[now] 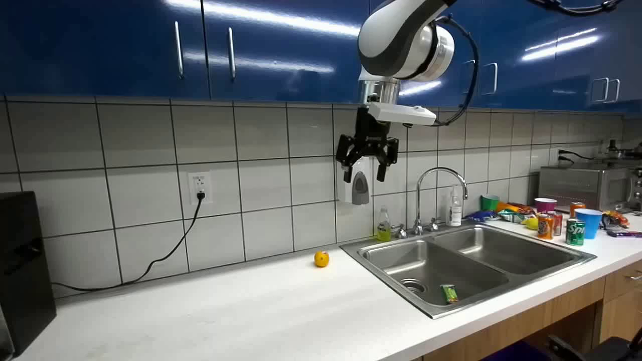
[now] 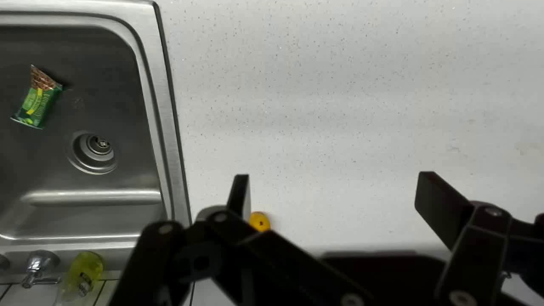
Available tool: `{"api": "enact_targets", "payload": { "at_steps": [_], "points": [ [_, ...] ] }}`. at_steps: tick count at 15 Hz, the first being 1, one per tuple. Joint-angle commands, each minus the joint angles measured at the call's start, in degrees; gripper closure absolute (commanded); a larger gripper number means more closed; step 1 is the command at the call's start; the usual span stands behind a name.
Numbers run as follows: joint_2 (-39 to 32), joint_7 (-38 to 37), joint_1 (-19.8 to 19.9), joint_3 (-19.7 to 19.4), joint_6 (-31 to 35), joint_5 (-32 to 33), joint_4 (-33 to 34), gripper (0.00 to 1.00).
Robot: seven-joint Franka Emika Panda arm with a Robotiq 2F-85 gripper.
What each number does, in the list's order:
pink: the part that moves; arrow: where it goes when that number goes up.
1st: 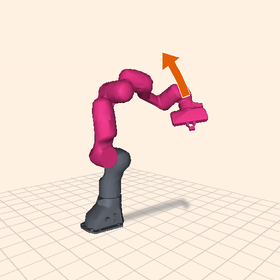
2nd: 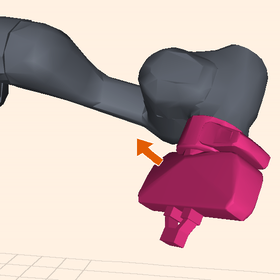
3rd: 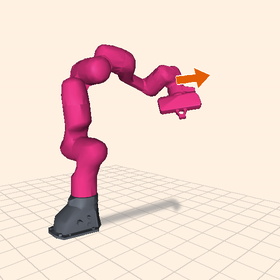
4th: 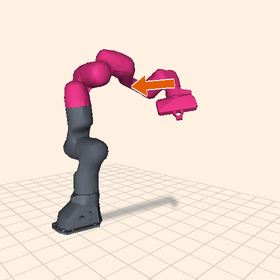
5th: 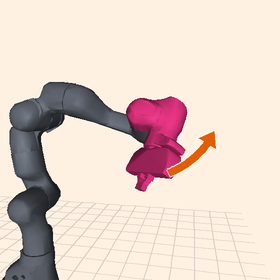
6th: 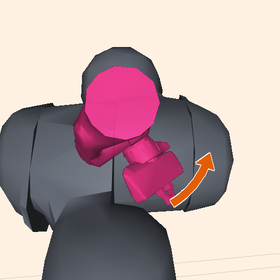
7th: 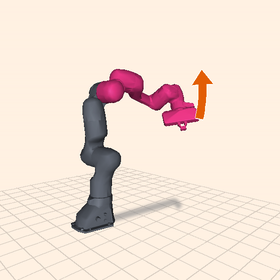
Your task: Move the green object, currently in the sink, to the left counter
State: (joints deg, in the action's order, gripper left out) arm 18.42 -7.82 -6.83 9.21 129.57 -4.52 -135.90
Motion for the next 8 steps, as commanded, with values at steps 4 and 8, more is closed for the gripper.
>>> {"api": "enact_targets", "payload": {
  "at_steps": [4,8],
  "points": [
    [-1.18,-1.52,1.57,-1.08,4.28,1.52,-1.10,0.00],
    [-0.79,-3.58,5.00,-3.67,9.30,2.99,-4.46,0.00]
  ]
}}
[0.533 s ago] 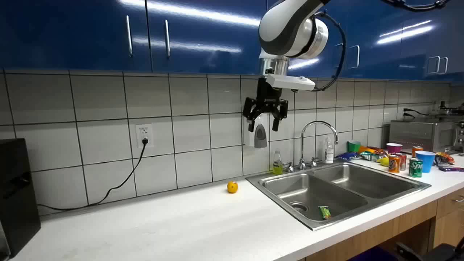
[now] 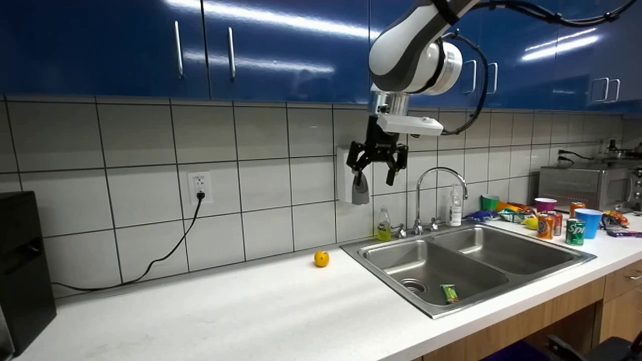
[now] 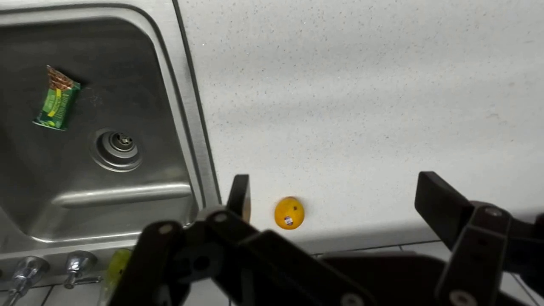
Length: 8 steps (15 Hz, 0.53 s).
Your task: Move the green object, currently in the sink, to the left counter
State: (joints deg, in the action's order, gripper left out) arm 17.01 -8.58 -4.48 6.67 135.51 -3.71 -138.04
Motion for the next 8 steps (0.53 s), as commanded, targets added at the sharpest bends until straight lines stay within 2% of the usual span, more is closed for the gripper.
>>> {"api": "enact_targets", "payload": {
  "at_steps": [1,8],
  "points": [
    [0.65,-3.59,3.74,-1.67,4.56,2.94,-3.12,0.00],
    [1.00,-8.96,10.64,-4.08,6.99,10.39,-6.14,0.00]
  ]
}}
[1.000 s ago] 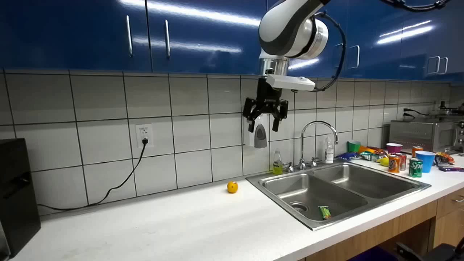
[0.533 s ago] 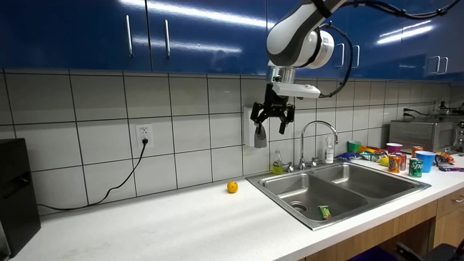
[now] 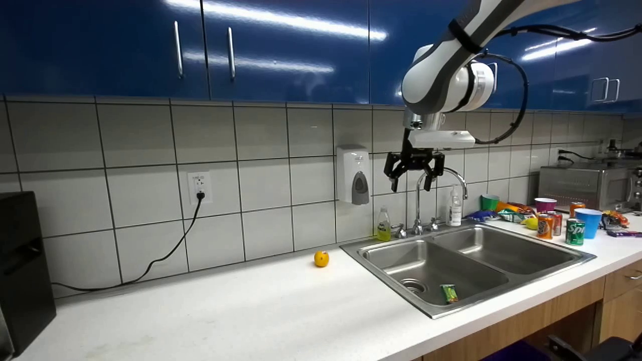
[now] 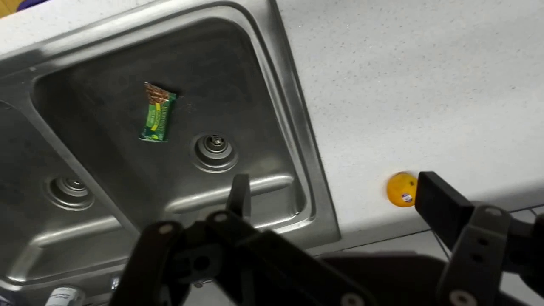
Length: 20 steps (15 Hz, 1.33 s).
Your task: Move the green object, currently in the sink, to the left counter
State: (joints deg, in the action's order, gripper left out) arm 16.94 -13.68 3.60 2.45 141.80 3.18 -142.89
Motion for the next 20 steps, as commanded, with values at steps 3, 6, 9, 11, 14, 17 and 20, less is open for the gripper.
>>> {"api": "enact_targets", "payload": {
  "at_steps": [3,6,9,11,14,17,20],
  "points": [
    [0.06,-3.67,3.99,-1.47,-0.23,3.98,-1.58,0.00],
    [-1.39,-2.89,5.36,-3.07,0.01,4.48,-2.22,0.00],
    [-3.94,-0.74,5.71,-5.11,1.16,3.81,-2.32,0.00],
    [-6.39,0.82,5.56,-6.42,2.26,3.52,-1.88,0.00],
    [-10.64,1.07,5.83,-7.66,4.37,4.59,-1.08,0.00],
    [-15.03,1.45,5.66,-8.96,6.80,4.50,-0.28,0.00],
    [-19.41,1.30,5.53,-10.17,9.14,5.52,0.88,0.00]
  ]
}}
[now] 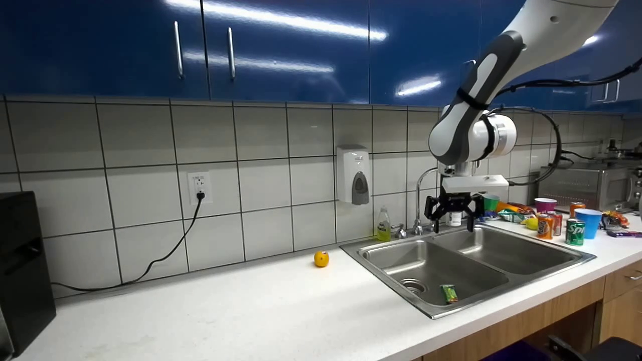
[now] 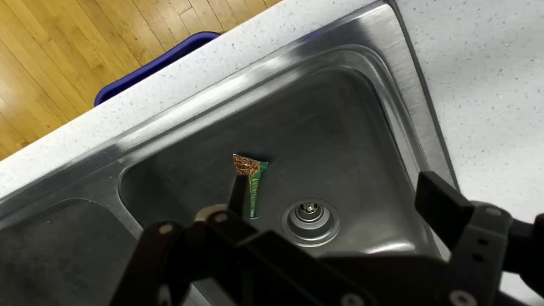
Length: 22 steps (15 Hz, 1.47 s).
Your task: Move the green object, currently in the sink, to the left counter
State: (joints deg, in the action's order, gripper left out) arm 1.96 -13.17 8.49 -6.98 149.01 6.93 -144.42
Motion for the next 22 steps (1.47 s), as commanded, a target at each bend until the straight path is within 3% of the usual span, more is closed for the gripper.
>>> {"api": "enact_targets", "payload": {
  "at_steps": [1,10,22],
  "points": [
    [-5.82,0.80,0.57,-1.23,2.74,2.02,2.92,0.00],
    [-17.94,2.87,-0.21,-4.29,7.29,1.48,9.35,0.00],
    [-33.02,6.58,1.01,-3.76,10.12,-2.63,18.71,0.00]
  ]
}}
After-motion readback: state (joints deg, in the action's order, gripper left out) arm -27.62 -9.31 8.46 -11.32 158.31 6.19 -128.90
